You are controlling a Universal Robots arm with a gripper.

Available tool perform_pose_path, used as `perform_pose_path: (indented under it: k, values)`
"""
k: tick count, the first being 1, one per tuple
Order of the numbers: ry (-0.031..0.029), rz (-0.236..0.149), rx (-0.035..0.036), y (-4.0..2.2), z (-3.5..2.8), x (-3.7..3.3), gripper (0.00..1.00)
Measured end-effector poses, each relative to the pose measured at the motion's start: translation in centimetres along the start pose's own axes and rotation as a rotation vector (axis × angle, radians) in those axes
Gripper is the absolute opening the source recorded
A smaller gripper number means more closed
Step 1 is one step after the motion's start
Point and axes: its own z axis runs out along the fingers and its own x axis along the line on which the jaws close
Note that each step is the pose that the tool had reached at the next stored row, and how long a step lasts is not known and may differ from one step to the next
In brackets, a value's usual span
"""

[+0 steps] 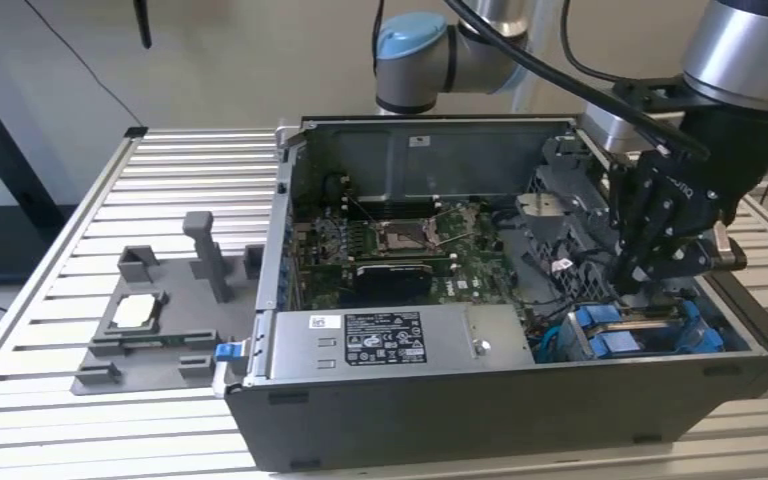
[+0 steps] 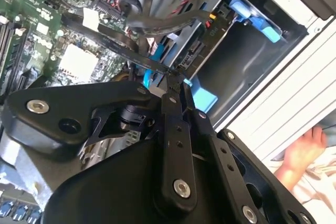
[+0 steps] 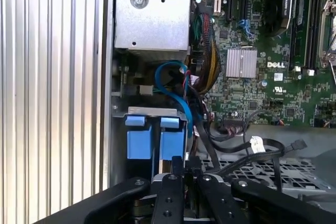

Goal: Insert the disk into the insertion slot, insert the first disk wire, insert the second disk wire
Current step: 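Insert the second disk wire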

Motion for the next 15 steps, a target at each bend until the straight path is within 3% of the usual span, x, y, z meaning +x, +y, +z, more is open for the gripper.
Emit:
perform_pose_path:
  k: [6,10,15]
  values:
    - [-0.0042,0.0,-0.0001,-0.43,0.16,0.31,0.16]
    - [-0.0112,0.0,0.0001,-0.69,0.29,0.69,0.16]
    - [-0.0307,0.0,0.0005,-0.98,0.52,1.16,0.16]
